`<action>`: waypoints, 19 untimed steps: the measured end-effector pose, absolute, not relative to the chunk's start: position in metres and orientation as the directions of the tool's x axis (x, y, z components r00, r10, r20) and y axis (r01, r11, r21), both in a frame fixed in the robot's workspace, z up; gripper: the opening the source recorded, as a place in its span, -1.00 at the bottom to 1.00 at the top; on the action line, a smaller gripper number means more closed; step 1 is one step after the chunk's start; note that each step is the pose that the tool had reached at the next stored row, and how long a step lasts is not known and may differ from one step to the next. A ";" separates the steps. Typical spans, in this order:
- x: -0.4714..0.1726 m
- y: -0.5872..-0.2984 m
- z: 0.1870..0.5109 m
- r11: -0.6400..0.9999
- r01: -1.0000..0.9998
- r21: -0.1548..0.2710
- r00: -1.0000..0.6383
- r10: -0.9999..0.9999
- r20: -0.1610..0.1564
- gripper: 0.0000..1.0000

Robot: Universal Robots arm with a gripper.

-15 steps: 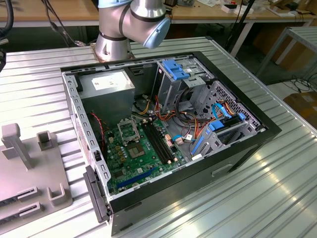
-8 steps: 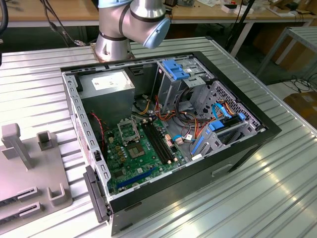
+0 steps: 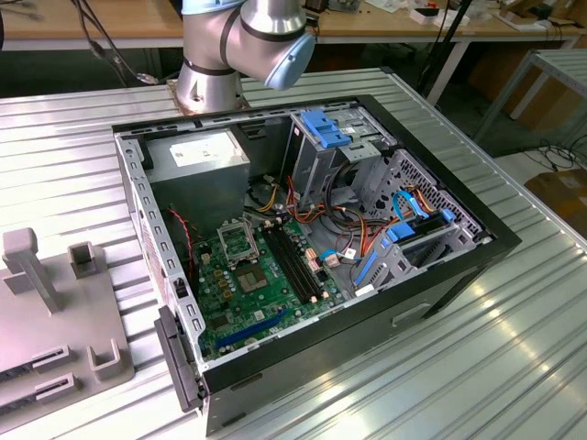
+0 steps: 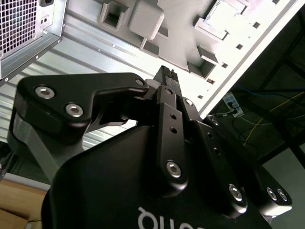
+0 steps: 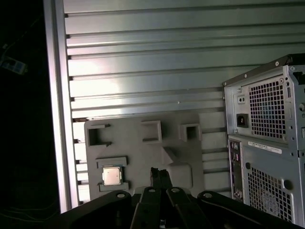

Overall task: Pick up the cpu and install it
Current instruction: 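Reach for the cpu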

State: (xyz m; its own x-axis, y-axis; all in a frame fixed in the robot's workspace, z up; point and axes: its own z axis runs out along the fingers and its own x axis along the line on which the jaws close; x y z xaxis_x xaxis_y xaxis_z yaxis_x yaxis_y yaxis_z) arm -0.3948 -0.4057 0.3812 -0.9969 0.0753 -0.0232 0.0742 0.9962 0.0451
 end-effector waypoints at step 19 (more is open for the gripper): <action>-0.407 -0.412 0.381 0.996 0.074 0.045 -0.997 0.075 -0.023 -0.79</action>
State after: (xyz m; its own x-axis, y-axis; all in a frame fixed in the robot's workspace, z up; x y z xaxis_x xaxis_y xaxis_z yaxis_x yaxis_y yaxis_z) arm -0.4069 -0.4116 0.3806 -0.9969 0.0752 -0.0232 0.0741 0.9962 0.0451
